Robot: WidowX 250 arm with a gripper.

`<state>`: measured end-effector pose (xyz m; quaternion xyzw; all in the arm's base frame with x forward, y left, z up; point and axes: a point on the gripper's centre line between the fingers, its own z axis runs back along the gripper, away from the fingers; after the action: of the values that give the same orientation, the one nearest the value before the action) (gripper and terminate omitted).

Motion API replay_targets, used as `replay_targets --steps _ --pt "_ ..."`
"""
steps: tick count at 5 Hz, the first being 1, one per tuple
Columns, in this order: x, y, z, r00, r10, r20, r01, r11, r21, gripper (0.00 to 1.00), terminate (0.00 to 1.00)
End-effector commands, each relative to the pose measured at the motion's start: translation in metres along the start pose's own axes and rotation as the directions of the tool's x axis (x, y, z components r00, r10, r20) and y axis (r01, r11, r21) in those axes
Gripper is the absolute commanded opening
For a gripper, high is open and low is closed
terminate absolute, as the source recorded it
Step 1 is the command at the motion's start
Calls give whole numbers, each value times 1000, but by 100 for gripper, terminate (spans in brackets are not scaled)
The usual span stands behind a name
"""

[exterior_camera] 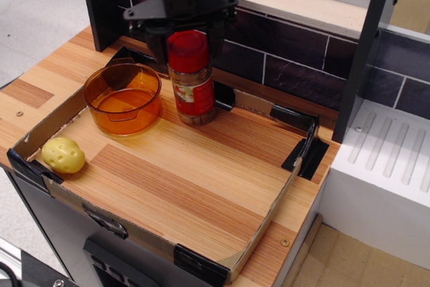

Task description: Topple basil bottle

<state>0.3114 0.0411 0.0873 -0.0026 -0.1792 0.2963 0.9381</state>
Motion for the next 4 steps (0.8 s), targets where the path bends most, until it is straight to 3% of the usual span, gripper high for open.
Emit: replay_targets --steps 1,3,4 --pt "-26 -11 16 970 -122 211 164 967 -197 0 0" --pt "-54 -12 8 935 -187 301 272 924 -270 0 0" --pt "-67 -6 -2 937 -242 251 299 928 -222 0 0"
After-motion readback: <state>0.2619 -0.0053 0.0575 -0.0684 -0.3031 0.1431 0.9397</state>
